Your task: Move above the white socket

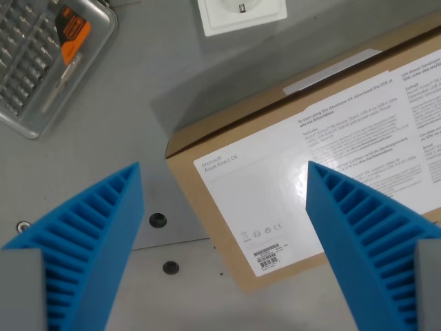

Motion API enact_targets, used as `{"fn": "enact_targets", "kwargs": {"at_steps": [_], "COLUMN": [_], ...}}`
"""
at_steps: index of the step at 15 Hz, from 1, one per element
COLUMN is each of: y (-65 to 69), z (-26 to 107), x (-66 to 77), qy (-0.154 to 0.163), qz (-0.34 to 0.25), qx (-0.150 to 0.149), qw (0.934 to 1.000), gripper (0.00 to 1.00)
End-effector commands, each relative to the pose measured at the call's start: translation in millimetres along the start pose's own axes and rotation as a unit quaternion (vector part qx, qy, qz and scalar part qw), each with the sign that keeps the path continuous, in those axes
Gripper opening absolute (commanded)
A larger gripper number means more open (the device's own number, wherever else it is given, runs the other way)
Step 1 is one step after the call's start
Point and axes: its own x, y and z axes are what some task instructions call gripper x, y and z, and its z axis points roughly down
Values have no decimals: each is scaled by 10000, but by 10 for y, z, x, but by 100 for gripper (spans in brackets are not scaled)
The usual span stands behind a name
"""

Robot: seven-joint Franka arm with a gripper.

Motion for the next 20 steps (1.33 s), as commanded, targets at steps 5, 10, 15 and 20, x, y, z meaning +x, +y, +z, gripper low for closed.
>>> {"fn": "enact_targets", "kwargs": {"at_steps": [5, 10, 15, 20], "y": [0, 3, 10, 25], "z": [-12, 5, 47, 118], "x": [2, 16, 55, 130], "qy": [17, 12, 35, -6], "qz": [-10, -53, -133, -250], "qx": [1, -2, 1, 1], "qw": [10000, 10000, 9999, 9997], "gripper": [100, 100, 100, 100]}}
